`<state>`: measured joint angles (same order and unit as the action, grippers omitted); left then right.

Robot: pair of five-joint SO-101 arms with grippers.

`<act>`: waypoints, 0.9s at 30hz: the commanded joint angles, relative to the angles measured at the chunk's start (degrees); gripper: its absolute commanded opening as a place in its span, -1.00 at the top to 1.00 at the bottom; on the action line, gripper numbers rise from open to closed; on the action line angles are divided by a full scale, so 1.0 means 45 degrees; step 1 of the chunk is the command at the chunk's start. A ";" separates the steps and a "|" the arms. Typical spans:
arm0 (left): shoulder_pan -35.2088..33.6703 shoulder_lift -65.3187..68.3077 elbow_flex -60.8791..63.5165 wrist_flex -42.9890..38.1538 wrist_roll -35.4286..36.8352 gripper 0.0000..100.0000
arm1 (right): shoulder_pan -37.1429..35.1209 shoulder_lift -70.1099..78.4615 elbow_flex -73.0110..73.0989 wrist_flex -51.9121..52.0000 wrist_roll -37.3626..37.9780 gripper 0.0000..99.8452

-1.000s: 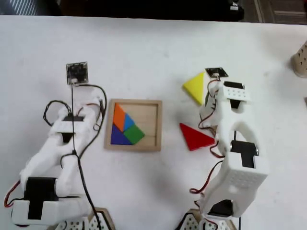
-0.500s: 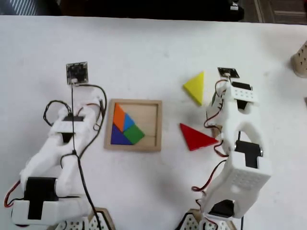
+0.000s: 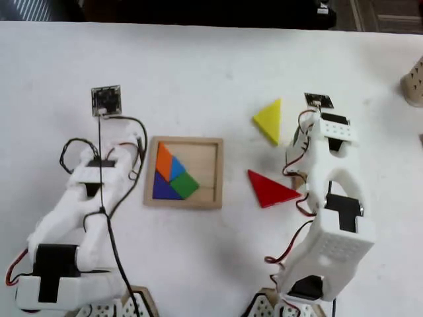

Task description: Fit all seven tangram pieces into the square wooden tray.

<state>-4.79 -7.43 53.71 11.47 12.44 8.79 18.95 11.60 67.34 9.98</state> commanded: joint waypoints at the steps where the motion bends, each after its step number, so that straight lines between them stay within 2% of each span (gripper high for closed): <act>1: 0.0244 -0.0068 -0.0703 -0.0020 0.0078 0.94 | 0.0186 -0.0889 0.0332 0.0010 -0.0098 0.78; 15: 0.0244 -0.0068 -0.0723 0.0000 0.0078 0.94 | -0.0010 -0.3077 0.1934 -0.0518 -0.0703 0.78; 27: 0.0166 -0.0068 -0.0742 -0.0039 0.0078 0.94 | -0.2393 -0.4444 0.1895 0.0479 -0.0703 0.78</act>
<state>-4.79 -7.43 53.71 11.47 12.44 0.62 3.56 20.66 67.96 7.25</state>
